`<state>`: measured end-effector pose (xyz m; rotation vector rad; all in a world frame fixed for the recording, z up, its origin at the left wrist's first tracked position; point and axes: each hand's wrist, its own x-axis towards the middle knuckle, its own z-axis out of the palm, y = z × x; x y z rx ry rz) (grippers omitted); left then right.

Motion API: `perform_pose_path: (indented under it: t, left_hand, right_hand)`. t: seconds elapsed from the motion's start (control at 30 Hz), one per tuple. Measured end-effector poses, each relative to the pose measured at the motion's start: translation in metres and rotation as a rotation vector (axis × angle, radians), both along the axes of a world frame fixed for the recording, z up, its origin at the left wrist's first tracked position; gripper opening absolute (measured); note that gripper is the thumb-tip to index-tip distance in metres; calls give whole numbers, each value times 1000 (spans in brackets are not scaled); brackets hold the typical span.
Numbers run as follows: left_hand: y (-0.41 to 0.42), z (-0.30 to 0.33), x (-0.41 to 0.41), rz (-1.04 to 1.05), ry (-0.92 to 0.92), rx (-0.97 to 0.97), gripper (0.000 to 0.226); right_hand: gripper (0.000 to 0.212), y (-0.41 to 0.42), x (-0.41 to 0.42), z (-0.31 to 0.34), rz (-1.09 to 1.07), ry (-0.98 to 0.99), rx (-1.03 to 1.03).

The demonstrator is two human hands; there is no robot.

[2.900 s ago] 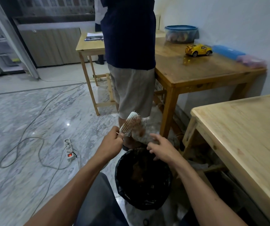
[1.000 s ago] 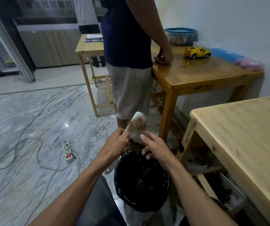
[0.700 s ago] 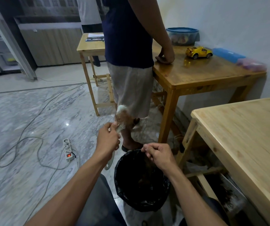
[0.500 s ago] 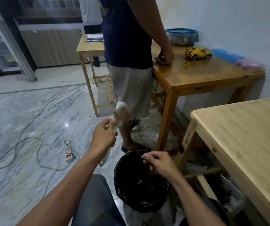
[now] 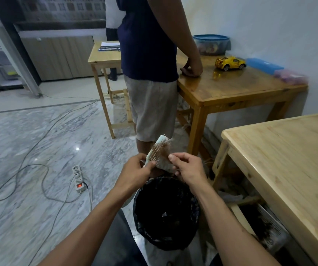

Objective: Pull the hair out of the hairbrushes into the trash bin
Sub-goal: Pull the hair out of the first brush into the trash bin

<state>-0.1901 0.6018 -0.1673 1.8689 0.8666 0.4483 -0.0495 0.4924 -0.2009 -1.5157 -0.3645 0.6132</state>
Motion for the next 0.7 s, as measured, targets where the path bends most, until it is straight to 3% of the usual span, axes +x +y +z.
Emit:
perform_pose_path:
  t: [0.27, 0.57, 0.7]
  left_hand:
    - [1, -7, 5, 205, -168, -185, 24]
    - [9, -7, 8, 365, -133, -11, 15]
    - [11, -8, 5, 267, -16, 74, 12]
  right_hand:
    - [13, -6, -6, -18, -6, -64, -63]
    - [17, -11, -6, -17, 61, -75, -125]
    - [11, -10, -6, -7, 165, -77, -246]
